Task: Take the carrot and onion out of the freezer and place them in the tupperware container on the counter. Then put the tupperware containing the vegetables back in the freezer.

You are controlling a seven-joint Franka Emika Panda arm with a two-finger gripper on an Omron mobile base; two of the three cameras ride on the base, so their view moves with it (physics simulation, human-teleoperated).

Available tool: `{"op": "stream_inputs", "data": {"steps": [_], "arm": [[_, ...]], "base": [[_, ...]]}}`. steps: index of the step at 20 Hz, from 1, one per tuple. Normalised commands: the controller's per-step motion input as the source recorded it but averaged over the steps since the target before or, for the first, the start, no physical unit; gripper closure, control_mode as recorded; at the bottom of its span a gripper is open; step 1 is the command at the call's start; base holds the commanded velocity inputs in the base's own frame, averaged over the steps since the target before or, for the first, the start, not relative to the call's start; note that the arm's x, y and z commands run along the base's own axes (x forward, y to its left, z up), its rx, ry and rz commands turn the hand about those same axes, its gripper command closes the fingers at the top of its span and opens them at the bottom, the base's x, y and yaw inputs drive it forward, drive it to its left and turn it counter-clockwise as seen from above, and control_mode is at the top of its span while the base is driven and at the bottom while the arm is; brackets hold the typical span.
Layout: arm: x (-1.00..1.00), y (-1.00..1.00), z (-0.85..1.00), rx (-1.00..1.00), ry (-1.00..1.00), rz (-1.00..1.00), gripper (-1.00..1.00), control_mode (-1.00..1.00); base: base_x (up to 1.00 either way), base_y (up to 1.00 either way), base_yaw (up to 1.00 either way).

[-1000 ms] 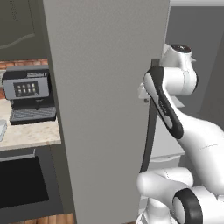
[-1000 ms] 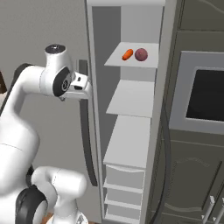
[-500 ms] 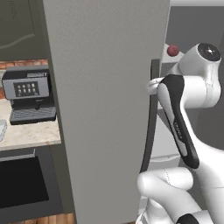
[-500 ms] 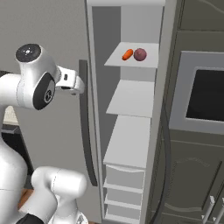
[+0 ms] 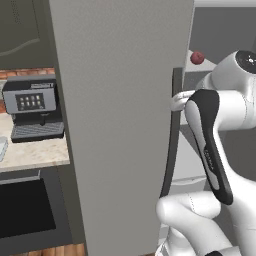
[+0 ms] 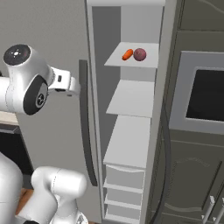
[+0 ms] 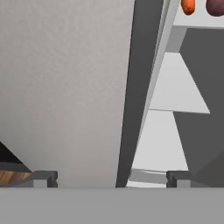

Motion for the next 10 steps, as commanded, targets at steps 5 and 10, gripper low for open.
{"op": "stream_inputs", "data": {"steps": [5, 10], "arm": [[-0.09, 0.0, 0.0, -0.01, 0.0, 0.0, -1.0, -1.0], [0.0, 0.0, 0.0, 0.0, 0.0, 0.0, -1.0, 1.0]], "base": [[0.0, 0.0, 0.0], [-0.18, -0.04, 0.0]]}}
